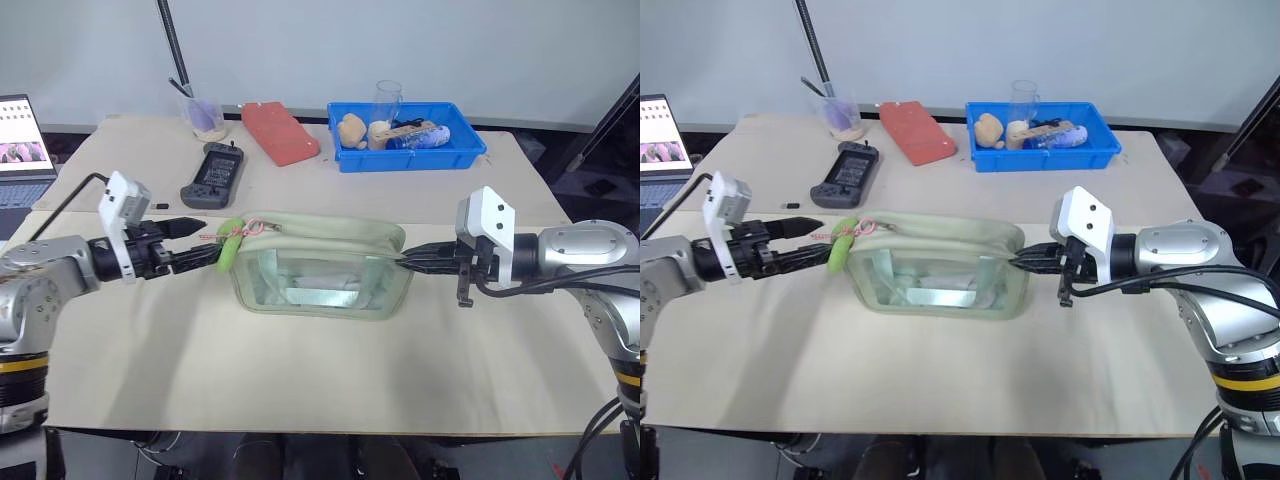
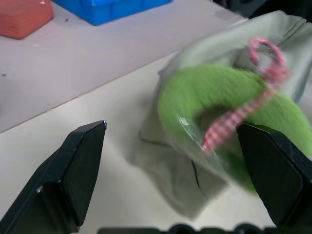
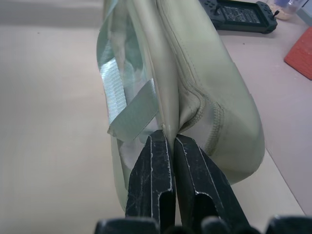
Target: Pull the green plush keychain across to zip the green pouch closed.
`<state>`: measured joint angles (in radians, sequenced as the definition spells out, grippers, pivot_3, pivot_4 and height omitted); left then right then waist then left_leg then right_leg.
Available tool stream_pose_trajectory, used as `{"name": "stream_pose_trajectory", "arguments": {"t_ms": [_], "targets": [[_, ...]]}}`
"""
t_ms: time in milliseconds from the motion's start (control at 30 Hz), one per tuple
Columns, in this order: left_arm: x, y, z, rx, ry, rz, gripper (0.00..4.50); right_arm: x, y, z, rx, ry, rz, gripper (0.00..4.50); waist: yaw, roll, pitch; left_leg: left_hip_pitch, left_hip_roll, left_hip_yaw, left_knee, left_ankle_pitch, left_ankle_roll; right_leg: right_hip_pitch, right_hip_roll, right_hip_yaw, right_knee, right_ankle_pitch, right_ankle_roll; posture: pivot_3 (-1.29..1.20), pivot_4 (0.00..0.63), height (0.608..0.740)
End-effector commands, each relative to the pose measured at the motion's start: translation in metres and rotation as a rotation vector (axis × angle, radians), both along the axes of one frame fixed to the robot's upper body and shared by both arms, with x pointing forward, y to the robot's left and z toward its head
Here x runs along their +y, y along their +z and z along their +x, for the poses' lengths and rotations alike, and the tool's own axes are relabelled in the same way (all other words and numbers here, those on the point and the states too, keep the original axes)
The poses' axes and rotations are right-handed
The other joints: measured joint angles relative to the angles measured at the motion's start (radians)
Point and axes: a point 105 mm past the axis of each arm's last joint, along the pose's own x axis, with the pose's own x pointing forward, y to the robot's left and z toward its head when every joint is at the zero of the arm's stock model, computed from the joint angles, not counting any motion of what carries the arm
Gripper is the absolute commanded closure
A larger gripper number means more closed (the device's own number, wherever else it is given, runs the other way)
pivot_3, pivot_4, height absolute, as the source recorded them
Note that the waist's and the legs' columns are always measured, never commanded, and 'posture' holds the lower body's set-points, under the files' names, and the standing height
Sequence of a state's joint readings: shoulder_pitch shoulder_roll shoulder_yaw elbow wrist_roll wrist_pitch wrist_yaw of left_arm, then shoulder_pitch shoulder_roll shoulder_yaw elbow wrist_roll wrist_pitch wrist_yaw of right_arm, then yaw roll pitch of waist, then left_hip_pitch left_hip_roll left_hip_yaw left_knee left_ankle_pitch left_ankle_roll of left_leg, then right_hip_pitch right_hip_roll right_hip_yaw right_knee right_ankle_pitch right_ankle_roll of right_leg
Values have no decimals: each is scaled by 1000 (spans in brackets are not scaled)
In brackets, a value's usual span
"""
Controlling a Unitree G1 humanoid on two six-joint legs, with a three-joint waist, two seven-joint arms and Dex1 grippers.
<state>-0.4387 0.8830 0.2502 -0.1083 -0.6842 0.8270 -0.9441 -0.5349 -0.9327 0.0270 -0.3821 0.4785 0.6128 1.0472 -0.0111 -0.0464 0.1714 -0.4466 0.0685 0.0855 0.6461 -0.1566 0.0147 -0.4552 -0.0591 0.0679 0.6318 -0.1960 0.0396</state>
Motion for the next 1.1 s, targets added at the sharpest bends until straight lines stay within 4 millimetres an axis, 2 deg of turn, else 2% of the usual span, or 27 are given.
{"name": "stream_pose_trajectory", "arguments": {"t_ms": [33, 267, 300, 433, 500, 633, 800, 900, 967, 1067, 1100], "targets": [[-13, 10, -1, -55, -31, 8, 830, 2, 8, -2, -47, 18, 1, 4500, -1, 0, 0, 0, 0, 0, 0, 0, 0, 0, 0, 0, 0, 0, 0, 0, 150, 740], [-12, 16, -2, -59, -37, -14, 4248, 2, 9, -1, -53, 11, 6, 4500, -1, 0, 0, 0, 0, 0, 0, 0, 0, 0, 0, 0, 0, 0, 0, 0, 150, 740], [-12, 18, -2, -63, -36, -15, 4419, 2, 9, -1, -53, 10, 7, 4500, -2, 0, 0, 0, 0, 0, 0, 0, 0, 0, 0, 0, 0, 0, 0, 0, 150, 740], [-6, 28, 2, -95, -12, -7, 4419, 2, 8, 0, -56, 7, 10, 4500, -1, 0, 0, 0, 0, 0, 0, 0, 0, 0, 0, 0, 0, 0, 0, 0, 150, 740], [-6, 47, 3, -127, -22, -43, 4419, 2, 8, 0, -57, 3, 10, 4500, -1, 0, 0, 0, 0, 0, 0, 0, 0, 0, 0, 0, 0, 0, 0, 0, 150, 740], [-25, 67, -7, -158, -138, -40, 4419, 1, 8, 0, -60, 2, 9, 4500, -1, 0, 0, 0, 0, 0, 0, 0, 0, 0, 0, 0, 0, 0, 0, 0, 150, 740], [-64, 60, -4, -204, -265, 74, 4419, 4, 8, 2, -67, 8, 16, 4500, 1, 0, 0, 0, 0, 0, 0, 0, 0, 1, 0, 0, 0, 0, 0, 0, 150, 740], [-68, 51, 15, -249, -215, 129, 4419, 7, 8, 1, -69, 12, 21, 4500, 0, 0, 0, 0, -1, 0, 0, 0, 0, 1, 0, 0, 0, 0, 0, 0, 150, 740], [-71, 52, 21, -271, -211, 123, 4419, 6, 8, 1, -71, 7, 21, 4500, -1, 0, 0, 0, 0, -1, 0, 0, 0, 1, 1, 0, 0, 0, 0, 0, 150, 740], [-71, 58, 21, -291, -225, 98, 3442, 2, 9, 2, -74, -15, 22, 4500, -4, 0, 0, 0, 0, -1, 0, 0, 0, 1, 1, 0, 0, 2, 4, 0, 150, 740], [-71, 59, 19, -290, -238, 98, 2993, 1, 9, 2, -74, -19, 23, 4500, -3, 0, 0, 0, 0, -1, 0, 0, 0, 1, 1, 0, 0, 3, 5, 0, 150, 740]]}}
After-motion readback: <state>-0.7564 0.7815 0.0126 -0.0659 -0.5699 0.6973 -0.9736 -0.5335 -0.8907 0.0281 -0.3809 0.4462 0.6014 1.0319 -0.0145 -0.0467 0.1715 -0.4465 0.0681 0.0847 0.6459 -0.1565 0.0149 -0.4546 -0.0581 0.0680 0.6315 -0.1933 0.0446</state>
